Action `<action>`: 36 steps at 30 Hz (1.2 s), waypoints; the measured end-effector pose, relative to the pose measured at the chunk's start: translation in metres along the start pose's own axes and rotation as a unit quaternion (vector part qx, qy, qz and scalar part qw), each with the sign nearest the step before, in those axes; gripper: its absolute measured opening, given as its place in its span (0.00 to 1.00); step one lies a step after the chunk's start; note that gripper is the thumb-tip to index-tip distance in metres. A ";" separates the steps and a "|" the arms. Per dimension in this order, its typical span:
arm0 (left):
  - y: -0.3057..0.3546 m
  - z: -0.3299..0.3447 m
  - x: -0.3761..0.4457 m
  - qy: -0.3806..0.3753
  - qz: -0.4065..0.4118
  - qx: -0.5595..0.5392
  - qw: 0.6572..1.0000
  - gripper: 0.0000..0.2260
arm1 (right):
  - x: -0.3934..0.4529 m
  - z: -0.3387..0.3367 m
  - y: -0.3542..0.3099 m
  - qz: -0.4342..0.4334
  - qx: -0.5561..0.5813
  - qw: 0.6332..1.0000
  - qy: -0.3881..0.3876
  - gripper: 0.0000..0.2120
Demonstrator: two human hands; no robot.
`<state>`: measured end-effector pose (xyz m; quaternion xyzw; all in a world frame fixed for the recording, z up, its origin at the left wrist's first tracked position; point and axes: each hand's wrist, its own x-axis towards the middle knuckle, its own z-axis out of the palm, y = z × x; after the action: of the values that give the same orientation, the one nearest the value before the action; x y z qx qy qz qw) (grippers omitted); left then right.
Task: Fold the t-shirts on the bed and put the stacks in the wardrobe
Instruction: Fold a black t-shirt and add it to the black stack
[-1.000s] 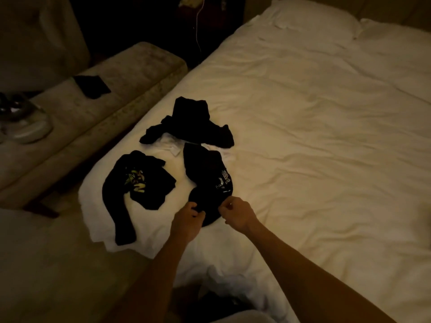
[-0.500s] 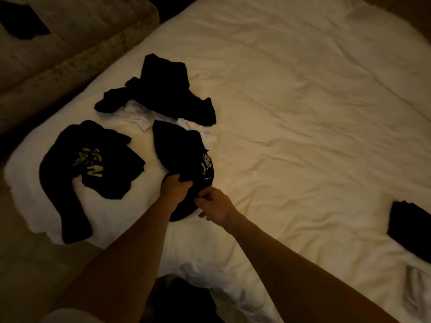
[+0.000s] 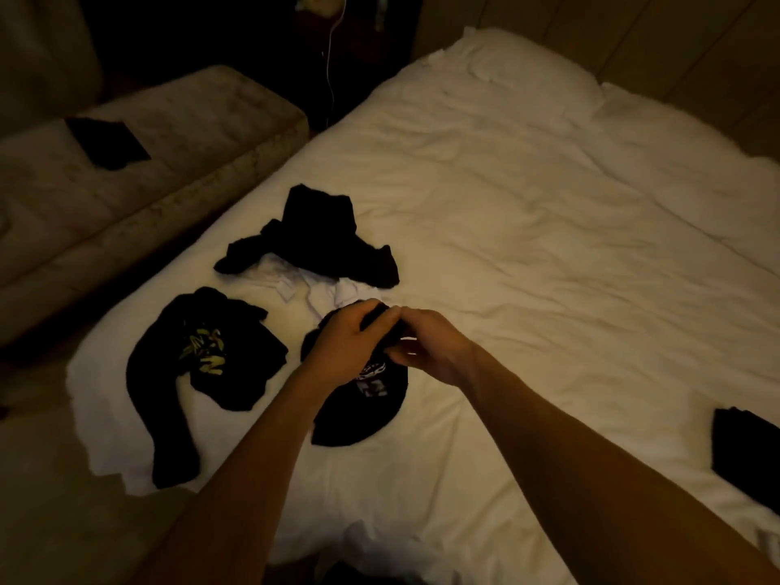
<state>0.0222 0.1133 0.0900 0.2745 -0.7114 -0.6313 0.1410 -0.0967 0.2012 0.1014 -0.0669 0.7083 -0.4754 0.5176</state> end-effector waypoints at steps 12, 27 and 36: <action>0.172 -0.021 0.032 -0.168 0.044 0.024 0.984 0.08 | -0.104 -0.078 -0.119 -0.245 0.036 0.966 0.074 0.11; 0.404 0.118 0.005 -0.119 0.369 0.129 0.912 0.11 | -0.293 -0.187 -0.203 -0.487 -0.222 0.833 0.140 0.22; 0.364 0.156 0.008 -0.176 0.303 0.211 0.913 0.10 | -0.351 -0.261 -0.184 -0.516 -0.129 0.746 0.400 0.06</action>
<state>-0.1468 0.2558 0.4191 -0.0459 -0.8905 -0.4315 0.1370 -0.2173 0.4659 0.4761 -0.2920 0.7624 -0.5575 -0.1508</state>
